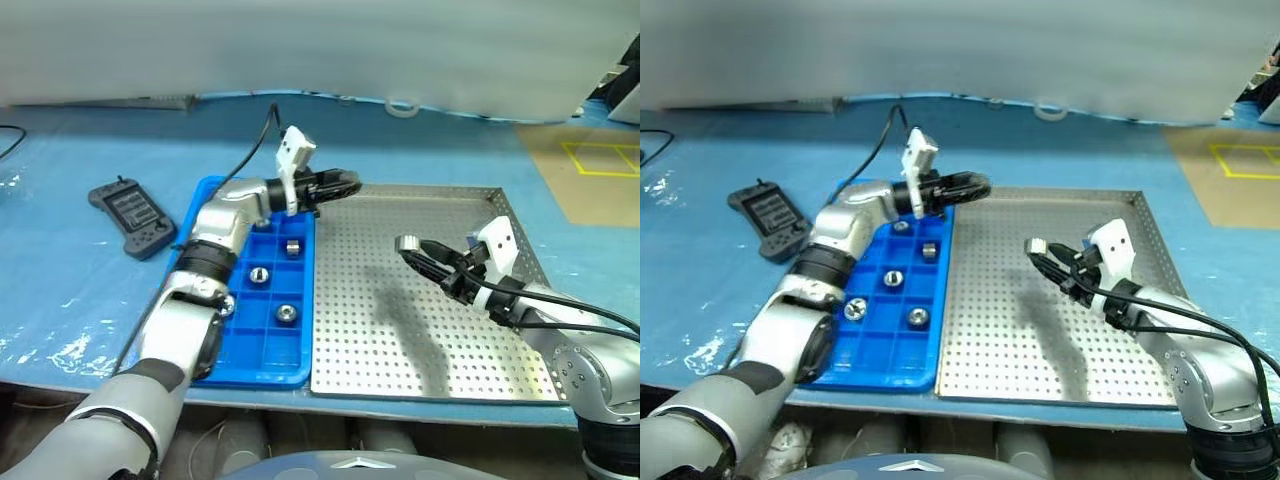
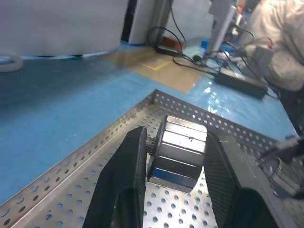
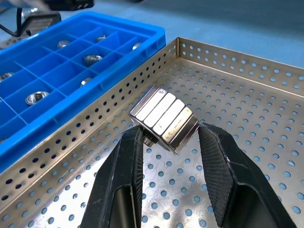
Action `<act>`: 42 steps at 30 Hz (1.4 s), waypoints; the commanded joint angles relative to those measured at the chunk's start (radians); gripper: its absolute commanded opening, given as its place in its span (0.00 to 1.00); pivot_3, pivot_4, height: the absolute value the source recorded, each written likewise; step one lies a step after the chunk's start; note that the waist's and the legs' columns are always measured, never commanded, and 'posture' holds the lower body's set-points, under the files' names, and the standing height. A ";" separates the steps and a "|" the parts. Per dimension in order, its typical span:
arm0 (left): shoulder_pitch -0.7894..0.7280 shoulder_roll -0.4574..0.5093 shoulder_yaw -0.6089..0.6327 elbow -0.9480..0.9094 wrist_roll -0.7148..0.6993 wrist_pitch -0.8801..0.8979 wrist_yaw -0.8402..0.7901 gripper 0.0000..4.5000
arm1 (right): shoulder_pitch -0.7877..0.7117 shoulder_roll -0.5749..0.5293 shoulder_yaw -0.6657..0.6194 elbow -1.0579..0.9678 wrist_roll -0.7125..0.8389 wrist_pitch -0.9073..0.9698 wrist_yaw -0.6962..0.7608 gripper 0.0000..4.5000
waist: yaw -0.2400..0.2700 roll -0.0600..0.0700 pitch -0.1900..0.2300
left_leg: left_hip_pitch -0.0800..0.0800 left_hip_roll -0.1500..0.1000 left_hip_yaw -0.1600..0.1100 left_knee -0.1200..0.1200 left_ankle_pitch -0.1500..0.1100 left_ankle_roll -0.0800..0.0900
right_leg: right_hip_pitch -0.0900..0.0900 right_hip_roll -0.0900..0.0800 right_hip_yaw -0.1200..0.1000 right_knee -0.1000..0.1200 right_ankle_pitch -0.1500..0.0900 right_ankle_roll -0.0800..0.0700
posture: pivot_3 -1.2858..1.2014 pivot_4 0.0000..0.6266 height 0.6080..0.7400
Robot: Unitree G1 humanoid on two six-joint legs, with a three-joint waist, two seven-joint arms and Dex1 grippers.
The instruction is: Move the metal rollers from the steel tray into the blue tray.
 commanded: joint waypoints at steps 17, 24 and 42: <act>0.522 0.536 0.033 -0.590 -0.064 0.060 -0.258 0.30 | -0.134 -0.146 0.310 0.132 -0.292 -0.317 0.319 0.30 | 0.014 -0.002 0.001 | 0.006 0.002 0.002 -0.003 0.001 -0.010 | 0.000 0.002 -0.001 0.002 0.000 0.000 | 0.47 0.24 1.00; 0.703 0.598 0.105 -0.775 -0.150 0.131 -0.235 0.30 | -0.209 -0.119 0.338 0.283 -0.324 -0.394 0.419 0.30 | 0.031 -0.004 0.000 | 0.007 0.002 0.001 -0.003 0.001 -0.010 | 0.001 0.001 -0.001 0.003 0.000 0.000 | 0.50 0.24 1.00; 0.880 0.649 0.078 -0.931 -0.217 0.216 -0.150 0.30 | -0.217 -0.071 0.339 0.378 -0.384 -0.480 0.470 0.30 | 0.063 -0.005 0.001 | 0.013 0.002 0.002 -0.005 0.001 -0.012 | 0.002 0.001 0.000 0.006 0.000 0.000 | 0.51 0.24 1.00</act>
